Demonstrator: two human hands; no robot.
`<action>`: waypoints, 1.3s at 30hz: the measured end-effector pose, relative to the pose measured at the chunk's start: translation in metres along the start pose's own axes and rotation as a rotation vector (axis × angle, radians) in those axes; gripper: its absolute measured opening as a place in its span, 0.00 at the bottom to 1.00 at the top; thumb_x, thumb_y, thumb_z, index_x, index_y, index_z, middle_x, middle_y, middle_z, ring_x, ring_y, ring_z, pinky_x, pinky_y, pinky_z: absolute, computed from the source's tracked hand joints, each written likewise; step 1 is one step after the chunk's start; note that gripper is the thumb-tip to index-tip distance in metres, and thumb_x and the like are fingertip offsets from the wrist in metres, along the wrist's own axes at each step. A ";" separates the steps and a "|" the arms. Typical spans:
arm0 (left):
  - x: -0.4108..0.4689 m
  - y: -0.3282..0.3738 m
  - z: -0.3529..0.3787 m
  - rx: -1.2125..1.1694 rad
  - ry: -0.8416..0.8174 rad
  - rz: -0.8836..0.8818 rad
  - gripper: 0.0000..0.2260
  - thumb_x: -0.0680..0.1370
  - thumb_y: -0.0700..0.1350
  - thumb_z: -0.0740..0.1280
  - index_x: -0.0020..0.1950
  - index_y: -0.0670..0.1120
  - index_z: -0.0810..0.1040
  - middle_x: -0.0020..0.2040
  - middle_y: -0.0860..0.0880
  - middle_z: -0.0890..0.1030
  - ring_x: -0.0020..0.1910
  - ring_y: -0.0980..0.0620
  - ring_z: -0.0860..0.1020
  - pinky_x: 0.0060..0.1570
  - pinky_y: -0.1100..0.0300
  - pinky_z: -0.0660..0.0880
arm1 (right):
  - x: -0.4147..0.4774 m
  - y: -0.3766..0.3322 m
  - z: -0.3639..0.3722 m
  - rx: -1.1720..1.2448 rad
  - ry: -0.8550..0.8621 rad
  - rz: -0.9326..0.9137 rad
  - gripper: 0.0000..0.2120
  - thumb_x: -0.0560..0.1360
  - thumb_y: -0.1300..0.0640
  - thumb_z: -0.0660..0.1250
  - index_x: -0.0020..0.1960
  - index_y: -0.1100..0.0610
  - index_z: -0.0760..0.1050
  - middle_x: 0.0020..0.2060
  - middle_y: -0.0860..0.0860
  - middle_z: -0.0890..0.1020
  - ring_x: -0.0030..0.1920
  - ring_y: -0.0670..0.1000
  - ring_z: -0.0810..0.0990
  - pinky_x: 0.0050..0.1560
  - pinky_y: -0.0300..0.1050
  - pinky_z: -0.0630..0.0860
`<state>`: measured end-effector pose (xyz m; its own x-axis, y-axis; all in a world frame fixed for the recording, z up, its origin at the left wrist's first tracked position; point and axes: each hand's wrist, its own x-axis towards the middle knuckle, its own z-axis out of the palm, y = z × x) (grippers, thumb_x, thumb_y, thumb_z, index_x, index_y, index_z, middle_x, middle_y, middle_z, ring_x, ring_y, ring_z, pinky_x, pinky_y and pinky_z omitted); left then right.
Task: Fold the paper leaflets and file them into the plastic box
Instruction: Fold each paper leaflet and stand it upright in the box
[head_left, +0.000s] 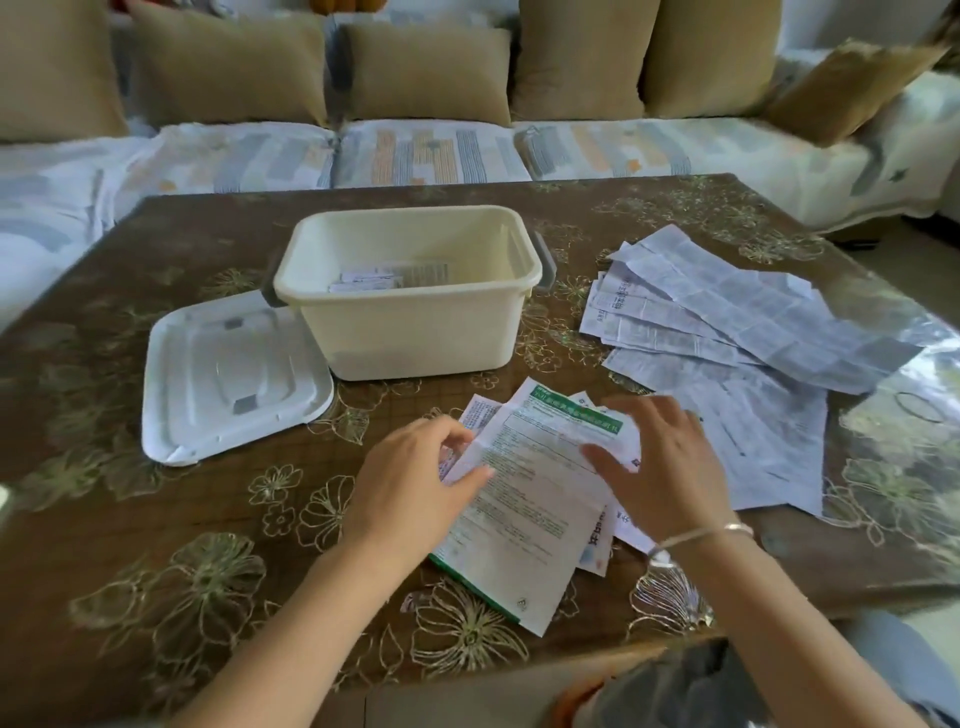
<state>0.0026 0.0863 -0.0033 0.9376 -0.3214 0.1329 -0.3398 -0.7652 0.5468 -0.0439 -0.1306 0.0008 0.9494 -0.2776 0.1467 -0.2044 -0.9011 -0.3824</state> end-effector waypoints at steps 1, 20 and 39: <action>0.002 0.004 0.001 0.040 -0.034 -0.007 0.20 0.72 0.58 0.73 0.60 0.54 0.77 0.54 0.59 0.78 0.48 0.61 0.76 0.42 0.70 0.69 | 0.007 0.002 -0.004 -0.089 -0.071 0.061 0.32 0.70 0.37 0.67 0.69 0.47 0.64 0.65 0.50 0.70 0.64 0.52 0.67 0.63 0.48 0.68; 0.007 0.002 -0.053 -0.448 0.077 -0.091 0.03 0.74 0.45 0.72 0.46 0.53 0.82 0.38 0.56 0.83 0.32 0.60 0.79 0.35 0.67 0.75 | 0.024 -0.029 -0.045 0.812 -0.011 -0.081 0.09 0.68 0.48 0.74 0.41 0.53 0.79 0.36 0.51 0.82 0.35 0.49 0.78 0.37 0.40 0.74; -0.075 -0.067 -0.020 -0.188 0.196 0.074 0.10 0.67 0.60 0.70 0.44 0.58 0.84 0.50 0.72 0.75 0.60 0.74 0.66 0.60 0.60 0.66 | -0.044 -0.044 0.016 0.759 -0.385 -0.308 0.08 0.69 0.49 0.71 0.47 0.50 0.82 0.43 0.46 0.85 0.46 0.48 0.83 0.49 0.43 0.80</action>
<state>-0.0431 0.1727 -0.0331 0.9132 -0.2447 0.3260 -0.4058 -0.6208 0.6708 -0.0724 -0.0736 -0.0035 0.9780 0.1932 0.0784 0.1541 -0.4171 -0.8957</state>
